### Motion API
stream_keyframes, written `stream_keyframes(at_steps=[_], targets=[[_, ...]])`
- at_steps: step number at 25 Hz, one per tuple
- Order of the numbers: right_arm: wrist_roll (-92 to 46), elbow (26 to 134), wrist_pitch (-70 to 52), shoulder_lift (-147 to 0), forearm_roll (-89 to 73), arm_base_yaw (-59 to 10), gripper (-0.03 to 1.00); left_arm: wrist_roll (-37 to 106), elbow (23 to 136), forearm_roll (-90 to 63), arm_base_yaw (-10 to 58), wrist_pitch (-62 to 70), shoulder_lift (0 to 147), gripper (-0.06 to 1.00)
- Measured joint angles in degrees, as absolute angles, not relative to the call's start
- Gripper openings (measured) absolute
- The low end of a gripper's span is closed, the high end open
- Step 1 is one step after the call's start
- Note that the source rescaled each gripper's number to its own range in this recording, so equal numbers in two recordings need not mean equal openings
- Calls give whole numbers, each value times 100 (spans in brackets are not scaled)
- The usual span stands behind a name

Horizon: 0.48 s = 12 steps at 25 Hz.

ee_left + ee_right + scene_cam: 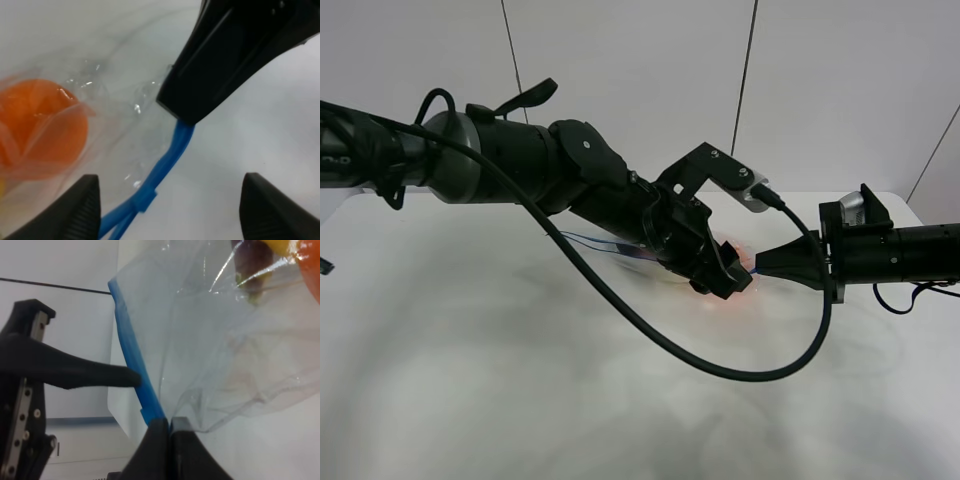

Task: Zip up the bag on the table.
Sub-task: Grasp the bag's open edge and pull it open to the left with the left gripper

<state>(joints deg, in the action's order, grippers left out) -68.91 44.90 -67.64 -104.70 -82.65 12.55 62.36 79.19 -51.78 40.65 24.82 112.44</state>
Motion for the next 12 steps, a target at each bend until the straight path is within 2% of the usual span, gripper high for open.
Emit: stream_keyframes(at_steps=[12], targets=[[-6891,4490,-6771,-10470,-8259,1255,0,6308,8377,-5002,4332,2374,11758,95]])
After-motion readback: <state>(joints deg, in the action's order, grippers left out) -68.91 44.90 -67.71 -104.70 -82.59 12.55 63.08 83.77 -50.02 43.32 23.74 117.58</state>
